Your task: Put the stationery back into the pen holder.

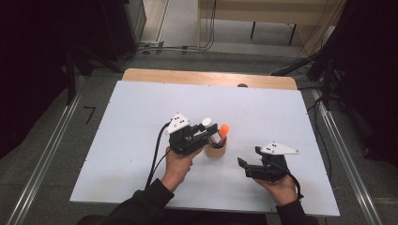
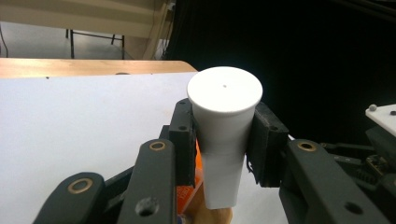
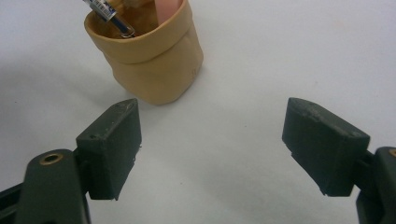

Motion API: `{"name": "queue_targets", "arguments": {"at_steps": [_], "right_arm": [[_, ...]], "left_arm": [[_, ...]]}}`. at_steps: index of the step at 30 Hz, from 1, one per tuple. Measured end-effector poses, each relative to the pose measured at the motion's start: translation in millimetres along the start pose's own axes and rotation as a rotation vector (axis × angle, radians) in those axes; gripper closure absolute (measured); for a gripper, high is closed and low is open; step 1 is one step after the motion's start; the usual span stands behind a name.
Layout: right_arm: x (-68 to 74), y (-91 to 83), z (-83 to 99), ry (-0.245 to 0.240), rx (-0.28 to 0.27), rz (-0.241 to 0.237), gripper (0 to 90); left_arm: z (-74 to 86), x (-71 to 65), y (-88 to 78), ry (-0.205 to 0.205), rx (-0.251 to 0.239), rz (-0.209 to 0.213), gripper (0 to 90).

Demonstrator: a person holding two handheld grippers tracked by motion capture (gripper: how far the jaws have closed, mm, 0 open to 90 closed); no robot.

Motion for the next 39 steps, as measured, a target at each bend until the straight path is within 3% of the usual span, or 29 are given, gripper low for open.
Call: {"name": "queue_targets", "arguments": {"at_steps": [9, 39], "right_arm": [[0.8, 0.2, 0.3, 0.001, 0.006, -0.001, 18.2], [1.2, 1.8, 1.0, -0.004, 0.010, 0.001, 18.2]], "left_arm": [[4.4, -3.1, 7.8, 0.064, 0.027, -0.029, 67.1], [15.2, -3.5, 23.5, 0.126, 0.101, -0.071, 67.0]]}}
Point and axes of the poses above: each handheld gripper's, and its own axes: y roughly forward along the jaws, z roughly out of its underside, x roughly to its left, the point moved 3 cm from there along y, roughly forward along the jaws, and after that the axes turned 15 degrees about z, right-handed, at the moved point
